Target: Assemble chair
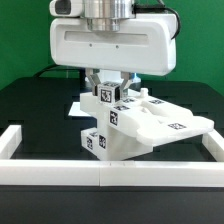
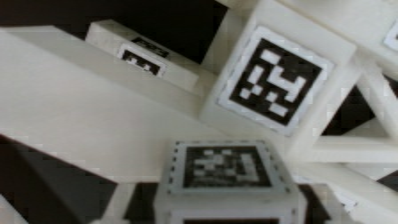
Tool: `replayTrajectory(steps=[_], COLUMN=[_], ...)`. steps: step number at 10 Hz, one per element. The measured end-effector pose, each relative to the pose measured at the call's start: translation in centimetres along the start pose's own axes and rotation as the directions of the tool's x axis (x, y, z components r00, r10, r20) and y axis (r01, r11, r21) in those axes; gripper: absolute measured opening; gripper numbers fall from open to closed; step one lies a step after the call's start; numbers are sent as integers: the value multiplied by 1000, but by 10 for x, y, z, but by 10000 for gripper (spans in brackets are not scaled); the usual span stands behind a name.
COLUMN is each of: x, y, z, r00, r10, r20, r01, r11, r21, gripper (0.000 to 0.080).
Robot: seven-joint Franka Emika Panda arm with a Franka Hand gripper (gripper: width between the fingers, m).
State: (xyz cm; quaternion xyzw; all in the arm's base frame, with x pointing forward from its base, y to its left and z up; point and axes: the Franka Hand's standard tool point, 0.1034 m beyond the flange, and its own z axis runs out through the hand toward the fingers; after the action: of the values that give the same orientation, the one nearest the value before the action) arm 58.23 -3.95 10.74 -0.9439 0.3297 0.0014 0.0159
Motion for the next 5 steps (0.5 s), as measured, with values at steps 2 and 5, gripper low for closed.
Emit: replayTrajectory(steps=[2,5], x=[0,-1], y=[-1,-2], z=[0,0], r00=[993,989], r10=[116,148], r20=[-1,-1], r01=[-116,-148], r11=[993,989], r21=[2,2], gripper=[271,271])
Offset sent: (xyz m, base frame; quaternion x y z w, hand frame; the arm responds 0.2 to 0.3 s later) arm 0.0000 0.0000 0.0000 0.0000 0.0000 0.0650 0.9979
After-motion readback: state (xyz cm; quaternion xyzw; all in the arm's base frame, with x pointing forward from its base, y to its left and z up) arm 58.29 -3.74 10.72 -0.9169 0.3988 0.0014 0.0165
